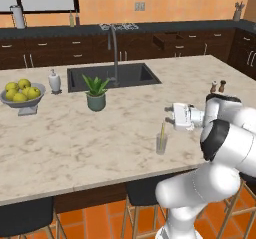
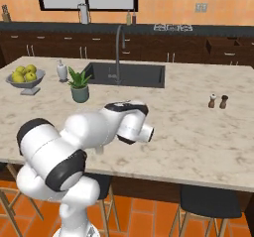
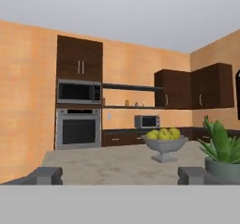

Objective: Take a straw from the drawer in front and place it inside the glass cup on the dining counter.

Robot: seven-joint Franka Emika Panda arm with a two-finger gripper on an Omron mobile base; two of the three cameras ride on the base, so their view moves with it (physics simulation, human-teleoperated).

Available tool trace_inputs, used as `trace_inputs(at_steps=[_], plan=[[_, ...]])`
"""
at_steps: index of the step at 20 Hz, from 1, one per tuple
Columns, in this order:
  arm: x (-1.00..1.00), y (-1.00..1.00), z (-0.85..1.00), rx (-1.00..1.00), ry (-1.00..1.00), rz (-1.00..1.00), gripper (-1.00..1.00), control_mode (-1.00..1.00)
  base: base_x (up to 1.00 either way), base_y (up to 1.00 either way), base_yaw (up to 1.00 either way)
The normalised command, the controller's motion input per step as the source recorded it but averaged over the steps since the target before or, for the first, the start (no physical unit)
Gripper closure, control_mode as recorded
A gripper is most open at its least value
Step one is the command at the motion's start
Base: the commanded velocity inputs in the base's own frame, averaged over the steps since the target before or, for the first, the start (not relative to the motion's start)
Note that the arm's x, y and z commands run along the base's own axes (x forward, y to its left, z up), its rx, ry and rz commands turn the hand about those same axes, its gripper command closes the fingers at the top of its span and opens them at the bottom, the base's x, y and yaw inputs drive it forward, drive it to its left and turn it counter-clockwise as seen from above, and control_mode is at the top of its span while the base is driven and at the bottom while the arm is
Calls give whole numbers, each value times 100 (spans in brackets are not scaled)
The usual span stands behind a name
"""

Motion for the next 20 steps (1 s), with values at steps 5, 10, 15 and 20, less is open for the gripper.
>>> trace_inputs(at_steps=[5,10,15,20], plan=[[-88,9,83,-10,-20,0,-100,-100,0,0,0],[-100,43,54,-28,-22,0,-100,-100,0,0,0],[-90,70,35,-38,-11,0,-100,-100,0,0,0],[-56,85,12,-40,0,3,-100,-100,0,0,0]])
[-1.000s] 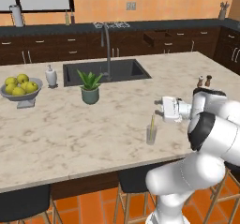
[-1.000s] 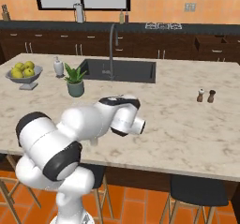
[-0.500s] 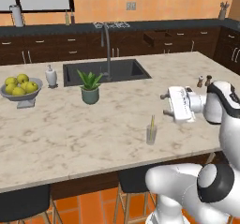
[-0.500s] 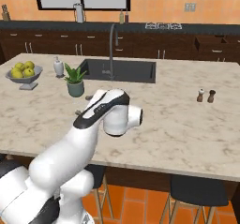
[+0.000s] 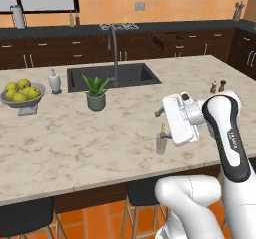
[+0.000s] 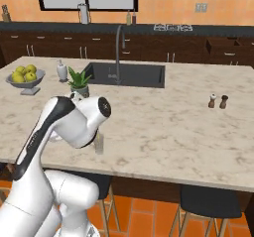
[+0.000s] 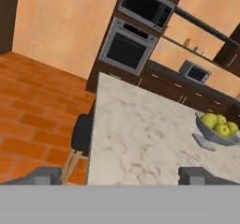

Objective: Take a straw from the drawer in front and place it inside the glass cup on the dining counter.

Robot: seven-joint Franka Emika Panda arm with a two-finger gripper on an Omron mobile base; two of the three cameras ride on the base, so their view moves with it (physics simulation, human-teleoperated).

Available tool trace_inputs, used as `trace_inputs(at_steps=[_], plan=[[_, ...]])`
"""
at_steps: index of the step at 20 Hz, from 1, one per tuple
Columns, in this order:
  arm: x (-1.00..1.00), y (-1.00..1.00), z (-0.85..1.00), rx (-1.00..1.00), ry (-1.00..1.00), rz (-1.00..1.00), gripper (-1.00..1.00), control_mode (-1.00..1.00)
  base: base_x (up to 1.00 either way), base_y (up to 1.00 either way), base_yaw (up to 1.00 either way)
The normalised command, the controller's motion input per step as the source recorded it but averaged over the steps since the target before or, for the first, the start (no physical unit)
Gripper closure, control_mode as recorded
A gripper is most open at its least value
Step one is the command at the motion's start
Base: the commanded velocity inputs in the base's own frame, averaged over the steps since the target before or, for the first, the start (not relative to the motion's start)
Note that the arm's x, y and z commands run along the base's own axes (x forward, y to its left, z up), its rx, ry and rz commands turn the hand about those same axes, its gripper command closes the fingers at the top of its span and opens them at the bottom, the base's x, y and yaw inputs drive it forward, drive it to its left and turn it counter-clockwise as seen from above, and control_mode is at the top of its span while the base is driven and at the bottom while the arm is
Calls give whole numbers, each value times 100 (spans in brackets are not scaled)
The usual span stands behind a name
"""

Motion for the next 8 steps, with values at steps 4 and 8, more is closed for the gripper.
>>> trace_inputs(at_steps=[4,8], plan=[[-47,83,0,-39,2,4,-100,-100,0,0,0],[-44,79,0,-41,3,3,-100,-100,0,0,0]])
